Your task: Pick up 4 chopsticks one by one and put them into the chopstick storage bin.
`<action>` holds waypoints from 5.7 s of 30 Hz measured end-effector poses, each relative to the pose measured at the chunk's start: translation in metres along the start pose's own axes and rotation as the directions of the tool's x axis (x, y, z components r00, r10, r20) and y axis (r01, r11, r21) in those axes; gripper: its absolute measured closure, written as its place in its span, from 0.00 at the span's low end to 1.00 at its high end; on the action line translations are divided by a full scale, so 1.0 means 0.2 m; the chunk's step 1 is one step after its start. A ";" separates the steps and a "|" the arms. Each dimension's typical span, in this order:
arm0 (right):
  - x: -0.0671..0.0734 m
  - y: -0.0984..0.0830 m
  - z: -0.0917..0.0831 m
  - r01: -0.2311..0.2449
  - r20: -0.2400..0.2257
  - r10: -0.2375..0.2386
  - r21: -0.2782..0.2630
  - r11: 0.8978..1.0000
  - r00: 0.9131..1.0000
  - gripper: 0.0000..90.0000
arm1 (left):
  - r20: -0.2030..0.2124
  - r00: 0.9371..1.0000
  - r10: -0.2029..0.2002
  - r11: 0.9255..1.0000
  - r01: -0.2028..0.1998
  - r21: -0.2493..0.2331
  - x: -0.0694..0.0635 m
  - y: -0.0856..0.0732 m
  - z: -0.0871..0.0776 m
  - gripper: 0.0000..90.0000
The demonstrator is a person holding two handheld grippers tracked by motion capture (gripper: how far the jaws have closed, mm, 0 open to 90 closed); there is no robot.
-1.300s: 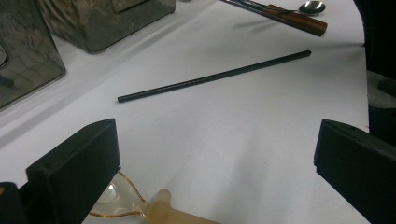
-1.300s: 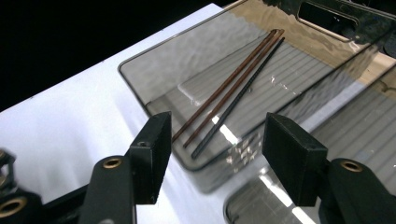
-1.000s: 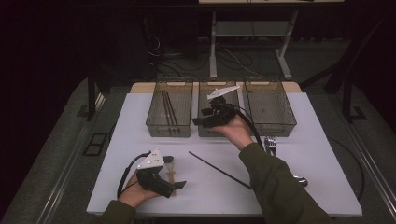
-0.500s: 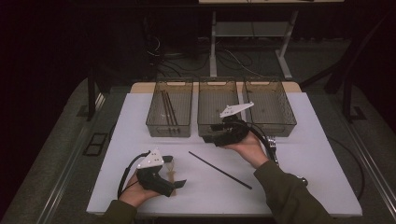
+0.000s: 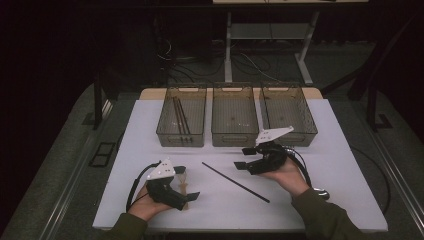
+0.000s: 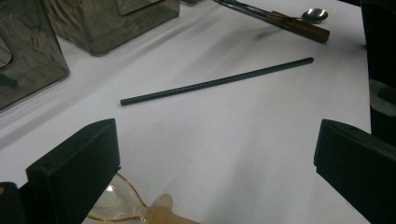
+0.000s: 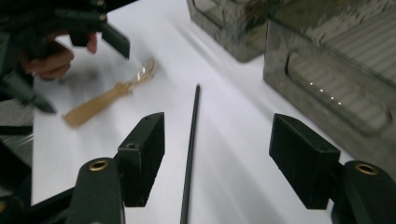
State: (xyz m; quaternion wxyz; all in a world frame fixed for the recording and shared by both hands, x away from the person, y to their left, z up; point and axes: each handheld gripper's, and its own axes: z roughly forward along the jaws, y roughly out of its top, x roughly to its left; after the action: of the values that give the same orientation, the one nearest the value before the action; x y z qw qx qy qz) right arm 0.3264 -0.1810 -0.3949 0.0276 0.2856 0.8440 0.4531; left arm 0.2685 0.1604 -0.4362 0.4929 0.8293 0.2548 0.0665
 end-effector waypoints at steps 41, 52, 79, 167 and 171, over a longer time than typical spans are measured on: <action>0.14 -0.43 -0.14 0.053 0.037 -0.063 0.225 0.973 0.997 0.85 | -0.001 1.000 0.008 1.000 -0.008 -0.001 -0.03 0.00 -0.02 0.00; 0.15 -0.44 -0.12 0.082 0.060 -0.099 0.242 0.967 0.993 0.93 | 0.001 1.000 0.011 1.000 -0.011 0.005 -0.03 0.00 -0.01 0.00; 0.12 -0.41 -0.18 0.031 0.057 -0.041 0.168 0.985 0.998 0.94 | 0.001 1.000 0.010 1.000 -0.010 0.005 -0.03 0.00 -0.02 0.00; -0.01 0.06 -0.21 -0.003 0.116 0.026 -0.189 0.982 0.993 0.94 | -0.027 0.999 0.028 0.999 -0.028 0.017 0.01 -0.02 -0.01 0.00; -0.01 0.10 -0.18 -0.003 0.127 0.027 -0.188 0.982 0.992 0.94 | -0.026 0.999 0.030 0.999 -0.030 0.017 0.01 -0.02 -0.01 0.00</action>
State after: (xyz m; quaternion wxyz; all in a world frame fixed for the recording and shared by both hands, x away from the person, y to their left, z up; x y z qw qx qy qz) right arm 0.3257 -0.2011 -0.3591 0.1053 0.3167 0.7918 0.5115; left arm 0.2687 0.1652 -0.4378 0.4814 0.8362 0.2493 0.0824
